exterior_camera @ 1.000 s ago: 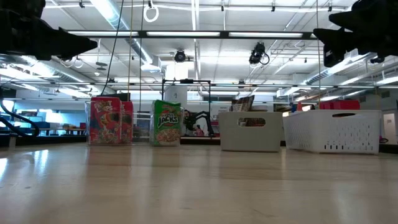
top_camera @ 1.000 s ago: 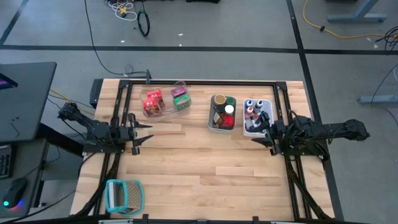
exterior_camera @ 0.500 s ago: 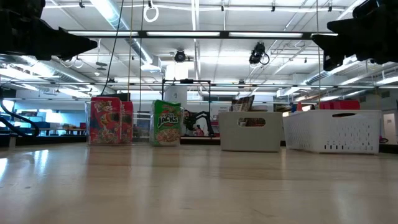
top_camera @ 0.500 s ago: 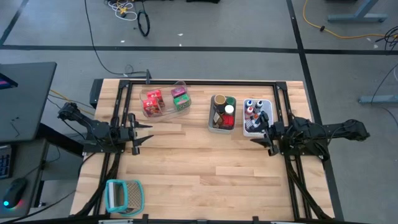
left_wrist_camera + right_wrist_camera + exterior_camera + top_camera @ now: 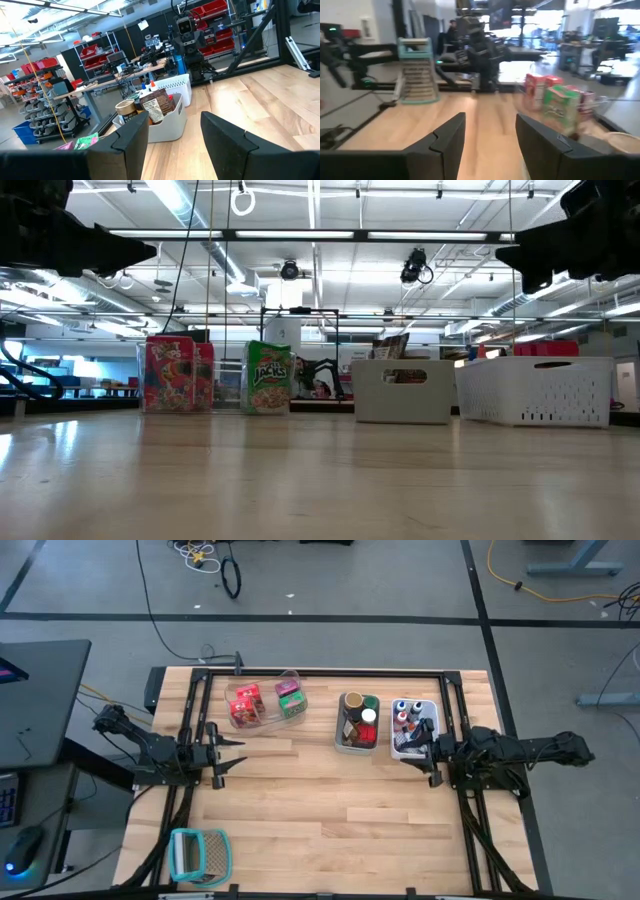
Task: Pick & Place Kitchen Items
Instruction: Return to Home Position
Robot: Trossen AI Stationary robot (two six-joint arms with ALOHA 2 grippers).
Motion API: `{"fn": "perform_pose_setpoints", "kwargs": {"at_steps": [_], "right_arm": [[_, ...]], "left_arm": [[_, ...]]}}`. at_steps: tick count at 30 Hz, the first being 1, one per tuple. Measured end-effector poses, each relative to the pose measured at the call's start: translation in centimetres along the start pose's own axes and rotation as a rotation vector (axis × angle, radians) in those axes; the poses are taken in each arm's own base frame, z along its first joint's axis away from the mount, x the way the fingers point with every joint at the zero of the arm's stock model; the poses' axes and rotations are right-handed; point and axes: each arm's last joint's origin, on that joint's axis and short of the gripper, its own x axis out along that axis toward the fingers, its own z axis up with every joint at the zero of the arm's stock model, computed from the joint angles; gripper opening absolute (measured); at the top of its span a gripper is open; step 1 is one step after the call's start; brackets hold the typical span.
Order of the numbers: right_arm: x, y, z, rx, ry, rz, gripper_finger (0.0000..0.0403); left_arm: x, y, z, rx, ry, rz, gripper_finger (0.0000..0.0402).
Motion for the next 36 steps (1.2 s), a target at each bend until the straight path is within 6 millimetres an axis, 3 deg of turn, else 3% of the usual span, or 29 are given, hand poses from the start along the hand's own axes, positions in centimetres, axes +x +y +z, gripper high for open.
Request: {"fn": "perform_pose_setpoints", "kwargs": {"at_steps": [5, 16, 25, 36], "right_arm": [[-0.3, -0.2, 0.2, -0.003, -0.020, -0.059, 0.0185], [-0.6, 0.1, 0.3, -0.040, -0.041, 0.038, 0.0185], [-0.4, 0.2, -1.6, -0.026, -0.012, 0.057, 0.0185], [-0.4, 0.1, -2.0, 0.023, 0.024, 0.038, 0.0185]], "left_arm": [[0.0, 0.0, 0.0, 0.000, 0.000, 0.000, 0.0190], [0.0, 0.0, 0.0, 0.000, 0.000, 0.000, 0.0190], [0.0, 0.0, 0.0, 0.000, 0.000, 0.000, 0.0190], [0.0, 0.0, 0.0, 0.000, 0.000, 0.000, 0.0190]]}}
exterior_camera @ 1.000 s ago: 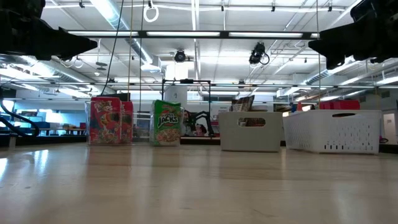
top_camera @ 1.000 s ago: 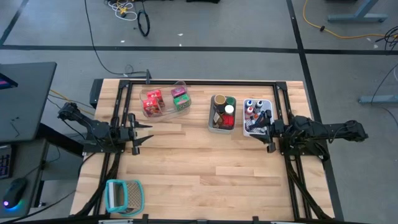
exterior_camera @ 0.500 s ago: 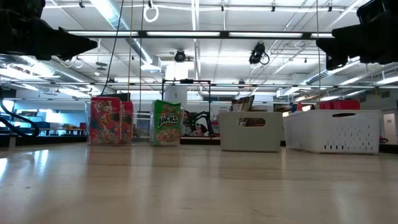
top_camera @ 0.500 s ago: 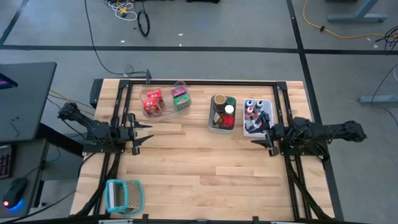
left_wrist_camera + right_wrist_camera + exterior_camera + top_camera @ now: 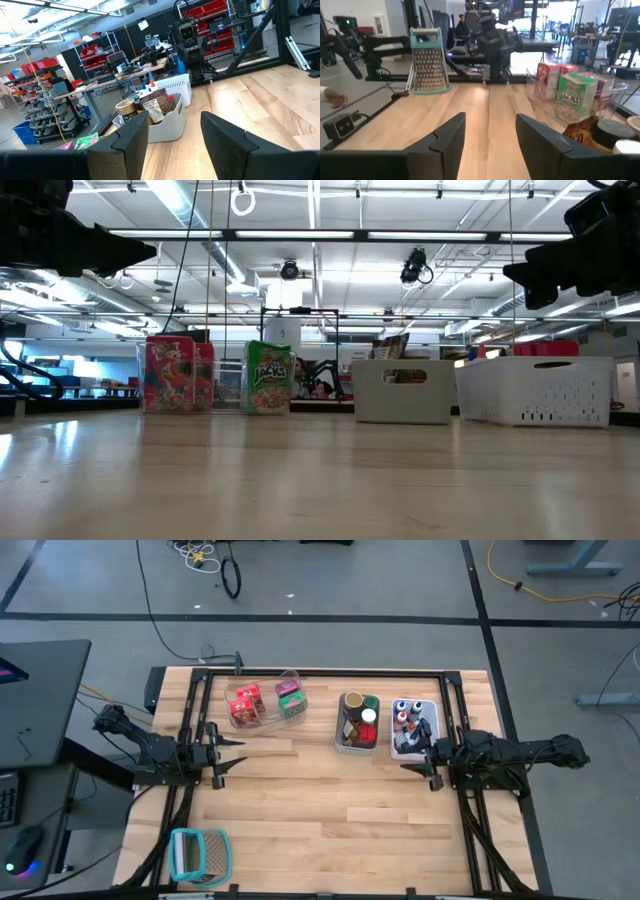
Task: Pick & Place Kitchen Items
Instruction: Return to Home Position
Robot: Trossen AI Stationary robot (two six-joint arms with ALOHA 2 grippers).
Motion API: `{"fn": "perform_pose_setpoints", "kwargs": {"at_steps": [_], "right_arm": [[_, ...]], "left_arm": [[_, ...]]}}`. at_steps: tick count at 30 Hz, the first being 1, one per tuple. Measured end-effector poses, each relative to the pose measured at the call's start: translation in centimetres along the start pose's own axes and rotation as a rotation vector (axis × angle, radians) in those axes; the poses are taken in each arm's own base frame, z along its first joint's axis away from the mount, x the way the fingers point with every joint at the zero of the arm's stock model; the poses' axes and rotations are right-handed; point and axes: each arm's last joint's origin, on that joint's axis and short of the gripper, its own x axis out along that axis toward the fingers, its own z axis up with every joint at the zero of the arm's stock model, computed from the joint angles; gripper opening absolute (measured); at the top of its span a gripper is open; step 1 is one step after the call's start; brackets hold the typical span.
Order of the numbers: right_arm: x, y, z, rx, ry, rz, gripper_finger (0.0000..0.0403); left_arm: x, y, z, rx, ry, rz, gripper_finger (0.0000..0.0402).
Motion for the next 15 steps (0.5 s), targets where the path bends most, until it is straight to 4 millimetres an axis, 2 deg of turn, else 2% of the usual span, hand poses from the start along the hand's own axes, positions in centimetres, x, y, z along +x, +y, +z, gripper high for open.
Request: {"fn": "perform_pose_setpoints", "kwargs": {"at_steps": [15], "right_arm": [[0.00, 0.00, -0.15, -0.014, 0.016, -0.001, 0.0185]], "left_arm": [[0.00, 0.00, 0.00, 0.000, 0.000, 0.000, 0.0190]]}}
